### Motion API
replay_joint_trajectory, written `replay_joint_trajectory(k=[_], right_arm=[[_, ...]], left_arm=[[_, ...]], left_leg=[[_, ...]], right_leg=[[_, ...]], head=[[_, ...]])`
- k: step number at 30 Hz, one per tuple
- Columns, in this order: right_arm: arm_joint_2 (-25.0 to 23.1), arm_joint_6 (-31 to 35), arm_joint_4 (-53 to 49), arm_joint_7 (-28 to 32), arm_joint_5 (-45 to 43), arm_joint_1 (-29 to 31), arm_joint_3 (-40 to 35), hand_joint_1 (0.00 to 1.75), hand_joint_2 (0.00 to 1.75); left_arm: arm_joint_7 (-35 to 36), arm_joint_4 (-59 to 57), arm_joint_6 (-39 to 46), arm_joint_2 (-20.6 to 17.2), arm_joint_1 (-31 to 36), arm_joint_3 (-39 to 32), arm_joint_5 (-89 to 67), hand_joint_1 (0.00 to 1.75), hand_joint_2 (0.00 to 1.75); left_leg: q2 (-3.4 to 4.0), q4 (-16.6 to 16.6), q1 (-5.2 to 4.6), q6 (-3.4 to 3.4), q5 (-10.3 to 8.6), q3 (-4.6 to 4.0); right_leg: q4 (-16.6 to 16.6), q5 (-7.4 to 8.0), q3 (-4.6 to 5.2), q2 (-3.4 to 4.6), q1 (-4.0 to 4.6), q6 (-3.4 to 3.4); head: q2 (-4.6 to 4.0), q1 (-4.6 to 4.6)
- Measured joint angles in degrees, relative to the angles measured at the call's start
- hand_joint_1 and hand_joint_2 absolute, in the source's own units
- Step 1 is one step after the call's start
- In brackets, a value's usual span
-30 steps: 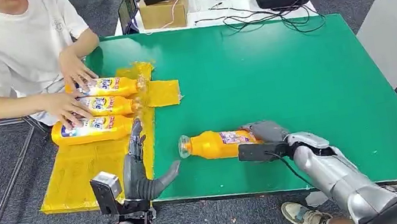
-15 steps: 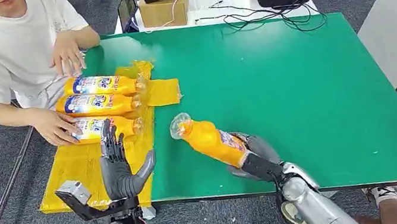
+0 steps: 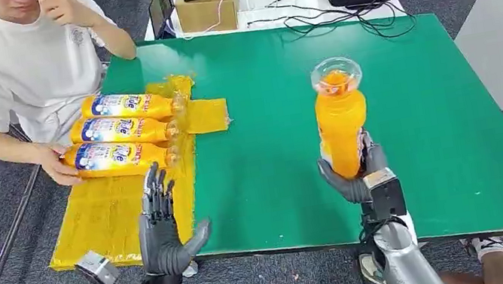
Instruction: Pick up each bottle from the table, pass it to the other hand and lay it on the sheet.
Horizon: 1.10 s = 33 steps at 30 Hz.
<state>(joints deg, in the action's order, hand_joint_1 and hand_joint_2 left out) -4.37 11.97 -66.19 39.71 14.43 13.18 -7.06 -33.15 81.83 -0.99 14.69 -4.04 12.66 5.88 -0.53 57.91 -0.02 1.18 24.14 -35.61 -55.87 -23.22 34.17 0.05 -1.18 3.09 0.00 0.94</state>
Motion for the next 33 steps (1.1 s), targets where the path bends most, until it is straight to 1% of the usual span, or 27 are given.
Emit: replay_joint_trajectory(k=[3, 7, 12, 15, 18, 22, 27, 33], right_arm=[[-0.8, -1.8, -1.7, -0.1, 2.3, -0.7, -0.4, 1.75, 1.75], [-1.6, -2.2, -2.1, -0.7, 7.5, -0.9, -4.0, 1.75, 1.75], [-2.3, -1.7, -2.1, -0.7, 8.4, -1.0, -7.0, 1.75, 1.75], [-2.3, -1.6, -2.1, -0.7, 8.7, -1.0, -7.7, 1.75, 1.75], [-2.3, -2.0, -2.0, -0.6, 11.7, -1.0, -9.4, 1.75, 1.75], [-4.2, -1.4, -1.7, -0.1, 13.7, -2.0, -14.5, 1.75, 1.75], [-6.0, -1.4, 0.1, -1.2, 13.8, -2.4, -21.8, 1.75, 1.75], [-6.4, -1.7, 1.9, -2.1, 13.5, -1.8, -25.4, 1.75, 1.75]], left_arm=[[0.5, -2.1, -1.2, 0.0, 0.0, 2.2, -0.5, 0.00, 1.75], [-1.4, -4.9, -0.2, 0.0, 0.4, 5.7, -3.2, 0.00, 1.75], [-1.7, -6.4, 0.3, 0.0, 0.8, 7.8, -3.6, 0.00, 1.75], [-1.7, -6.8, 0.3, -0.1, 0.9, 8.3, -3.8, 0.00, 1.75], [-0.8, -7.2, -0.8, -0.1, 1.4, 8.8, -3.8, 0.00, 1.75], [0.1, -7.1, -1.6, 0.0, 2.3, 9.0, -2.1, 0.00, 1.75], [0.9, -5.5, -2.7, 0.1, 2.7, 8.8, 1.3, 0.00, 1.75], [-0.1, -4.2, -1.5, 0.1, 2.3, 7.8, 2.0, 0.00, 1.75]], left_leg=[[0.00, 0.0, 0.00, 0.00, 0.00, 0.00], [0.01, 0.0, 0.01, 0.00, -0.01, 0.00], [-0.02, 0.0, 0.02, -0.01, -0.02, 0.00], [0.00, 0.0, 0.01, -0.01, -0.01, -0.01], [-0.02, 0.0, 0.01, 0.00, -0.01, -0.03], [0.04, 0.0, 0.06, -0.01, -0.01, -0.02], [0.02, 0.0, 0.14, -0.03, -0.02, -0.03], [0.04, 0.0, 0.11, -0.02, -0.02, -0.03]], right_leg=[[0.0, 0.01, 0.00, 0.00, 0.00, 0.00], [0.0, 0.01, 0.00, 0.00, 0.01, 0.00], [0.0, 0.00, 0.00, 0.00, 0.01, 0.00], [0.0, 0.01, 0.01, 0.00, 0.00, 0.00], [0.0, 0.00, 0.00, 0.00, 0.00, 0.00], [0.0, 0.00, 0.05, 0.01, 0.05, -0.01], [0.0, -0.03, 0.05, 0.01, 0.14, -0.06], [0.0, -0.03, 0.05, 0.01, 0.09, -0.08]], head=[[0.00, 0.02], [0.00, 0.00], [0.00, 0.02], [0.00, 0.02], [0.00, 0.00], [0.00, 0.02], [0.00, 0.02], [0.00, 0.00]])
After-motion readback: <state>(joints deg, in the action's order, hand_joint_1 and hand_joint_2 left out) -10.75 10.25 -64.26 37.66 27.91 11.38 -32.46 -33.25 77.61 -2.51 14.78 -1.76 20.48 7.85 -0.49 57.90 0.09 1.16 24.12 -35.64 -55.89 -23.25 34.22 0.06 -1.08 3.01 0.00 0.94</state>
